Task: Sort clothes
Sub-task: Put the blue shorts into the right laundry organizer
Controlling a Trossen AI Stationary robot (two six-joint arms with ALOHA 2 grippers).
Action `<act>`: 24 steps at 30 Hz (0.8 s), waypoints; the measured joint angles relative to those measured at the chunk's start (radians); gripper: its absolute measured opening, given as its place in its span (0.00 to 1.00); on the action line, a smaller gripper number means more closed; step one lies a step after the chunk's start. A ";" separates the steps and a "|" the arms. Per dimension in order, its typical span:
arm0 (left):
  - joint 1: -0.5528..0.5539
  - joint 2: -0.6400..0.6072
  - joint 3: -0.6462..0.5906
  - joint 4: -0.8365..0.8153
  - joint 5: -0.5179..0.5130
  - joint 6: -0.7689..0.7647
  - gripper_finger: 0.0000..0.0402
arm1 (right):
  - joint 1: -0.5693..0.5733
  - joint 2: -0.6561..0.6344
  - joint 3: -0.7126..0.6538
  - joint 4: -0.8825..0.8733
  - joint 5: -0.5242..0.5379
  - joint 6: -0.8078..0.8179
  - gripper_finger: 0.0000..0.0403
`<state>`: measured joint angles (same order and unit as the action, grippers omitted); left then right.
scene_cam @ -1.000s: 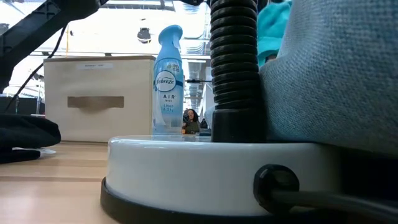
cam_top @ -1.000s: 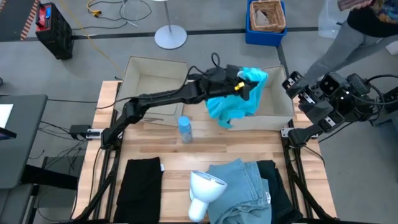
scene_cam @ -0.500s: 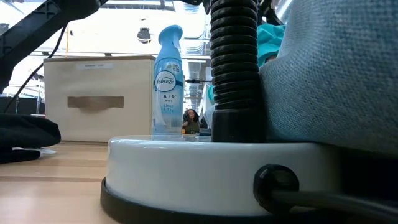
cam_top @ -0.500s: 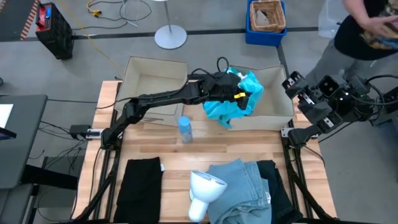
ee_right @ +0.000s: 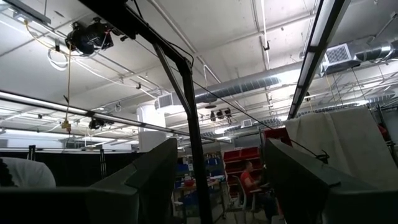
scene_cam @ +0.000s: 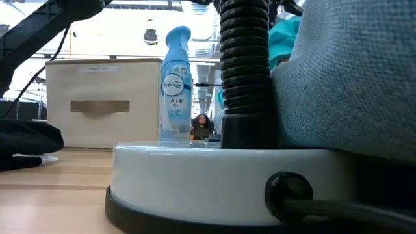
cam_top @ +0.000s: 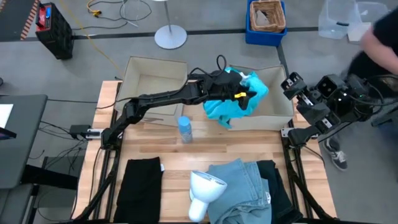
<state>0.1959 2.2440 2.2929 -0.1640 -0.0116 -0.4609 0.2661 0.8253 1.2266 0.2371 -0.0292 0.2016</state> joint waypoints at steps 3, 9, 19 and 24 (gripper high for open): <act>0.000 0.000 0.000 0.003 0.000 -0.001 0.47 | 0.000 0.000 0.000 0.001 0.000 0.000 0.65; 0.000 -0.003 0.000 0.076 0.015 -0.019 0.66 | 0.000 0.000 0.000 0.000 0.000 0.000 0.65; 0.003 -0.139 0.001 -0.164 0.022 0.101 0.67 | 0.000 -0.002 0.000 0.000 0.000 0.002 0.65; 0.001 -0.180 0.000 -0.464 -0.076 0.089 0.66 | 0.000 -0.002 0.000 -0.001 0.000 0.002 0.65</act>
<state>0.1967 2.0640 2.2932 -0.6278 -0.0880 -0.3714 0.2661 0.8238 1.2266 0.2363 -0.0292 0.2035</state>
